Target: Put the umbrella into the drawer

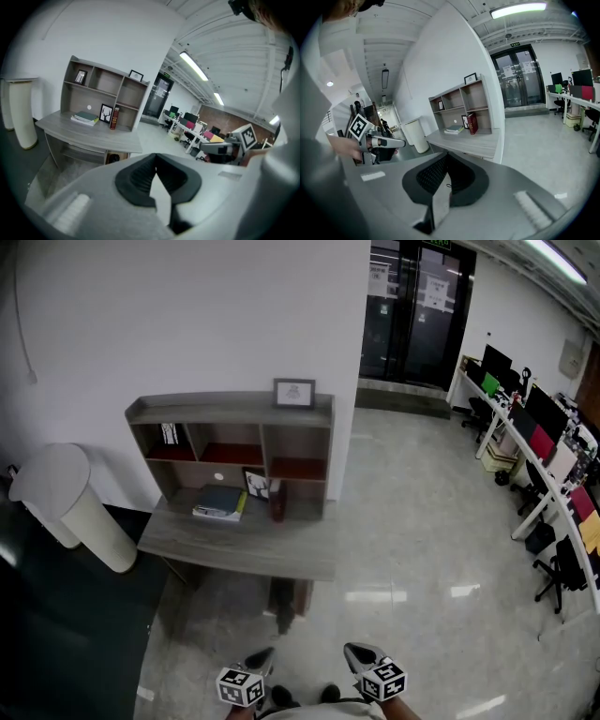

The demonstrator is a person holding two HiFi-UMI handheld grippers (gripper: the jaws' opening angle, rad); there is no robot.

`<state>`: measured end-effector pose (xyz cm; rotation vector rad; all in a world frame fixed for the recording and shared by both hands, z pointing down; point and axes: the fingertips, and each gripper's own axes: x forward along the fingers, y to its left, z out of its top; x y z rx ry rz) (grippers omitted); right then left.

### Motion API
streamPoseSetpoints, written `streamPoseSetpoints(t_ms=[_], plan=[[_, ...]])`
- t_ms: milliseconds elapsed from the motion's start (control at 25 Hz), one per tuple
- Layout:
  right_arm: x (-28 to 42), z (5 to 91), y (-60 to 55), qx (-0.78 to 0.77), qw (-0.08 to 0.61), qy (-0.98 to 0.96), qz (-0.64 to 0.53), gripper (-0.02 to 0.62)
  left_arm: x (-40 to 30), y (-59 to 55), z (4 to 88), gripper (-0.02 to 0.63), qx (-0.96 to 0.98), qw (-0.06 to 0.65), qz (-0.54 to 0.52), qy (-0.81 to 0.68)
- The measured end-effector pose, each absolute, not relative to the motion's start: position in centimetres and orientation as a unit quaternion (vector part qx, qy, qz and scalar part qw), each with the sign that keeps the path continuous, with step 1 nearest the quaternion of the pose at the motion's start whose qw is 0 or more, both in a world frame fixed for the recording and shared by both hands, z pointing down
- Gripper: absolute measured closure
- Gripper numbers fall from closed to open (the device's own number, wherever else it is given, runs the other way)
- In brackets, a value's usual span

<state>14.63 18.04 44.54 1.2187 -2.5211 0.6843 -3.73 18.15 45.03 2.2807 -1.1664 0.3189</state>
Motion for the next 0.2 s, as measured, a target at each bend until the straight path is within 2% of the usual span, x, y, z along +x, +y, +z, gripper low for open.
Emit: streamPoseSetpoints(t_ms=[200], plan=[[15.49,44.35,18.51,0.422,0.126,-0.867,0.234,0.591,-3.21,18.45,44.87,0.603,0.849,0.273,0.122,-0.436]])
